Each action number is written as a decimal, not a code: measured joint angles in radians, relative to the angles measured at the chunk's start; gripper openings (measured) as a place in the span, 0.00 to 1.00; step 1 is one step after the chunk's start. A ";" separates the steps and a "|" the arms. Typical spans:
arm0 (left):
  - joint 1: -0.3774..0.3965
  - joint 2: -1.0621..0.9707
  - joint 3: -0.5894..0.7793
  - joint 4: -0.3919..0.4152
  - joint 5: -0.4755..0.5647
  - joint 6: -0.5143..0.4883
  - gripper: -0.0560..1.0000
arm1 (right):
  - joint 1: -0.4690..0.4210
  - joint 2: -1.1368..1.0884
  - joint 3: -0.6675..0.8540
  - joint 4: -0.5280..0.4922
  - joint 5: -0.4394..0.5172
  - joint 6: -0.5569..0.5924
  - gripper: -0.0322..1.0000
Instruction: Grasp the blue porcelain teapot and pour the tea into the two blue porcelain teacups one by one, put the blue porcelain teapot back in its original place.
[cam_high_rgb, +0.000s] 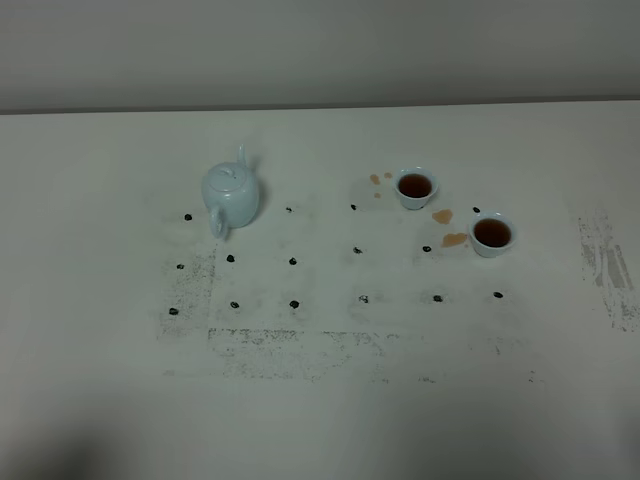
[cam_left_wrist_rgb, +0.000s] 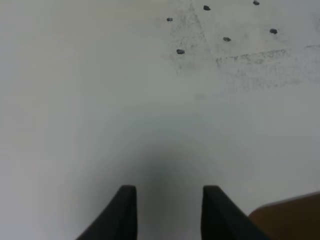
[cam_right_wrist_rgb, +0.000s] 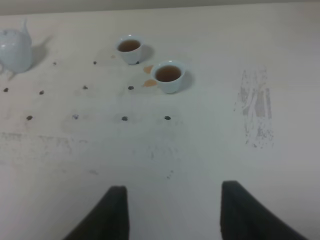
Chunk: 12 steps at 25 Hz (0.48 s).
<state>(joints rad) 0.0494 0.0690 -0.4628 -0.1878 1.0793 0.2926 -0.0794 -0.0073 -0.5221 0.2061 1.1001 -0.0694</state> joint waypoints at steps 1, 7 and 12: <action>0.000 -0.005 0.000 0.000 0.000 0.000 0.37 | 0.000 0.000 0.000 0.000 0.000 0.000 0.46; 0.000 -0.064 0.006 0.001 0.002 0.000 0.37 | 0.000 0.000 0.000 0.000 0.000 0.000 0.46; 0.000 -0.073 0.006 0.019 0.004 -0.009 0.37 | 0.000 0.000 0.000 0.000 0.000 0.000 0.46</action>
<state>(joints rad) 0.0494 -0.0039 -0.4573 -0.1690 1.0829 0.2834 -0.0794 -0.0073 -0.5221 0.2061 1.1001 -0.0694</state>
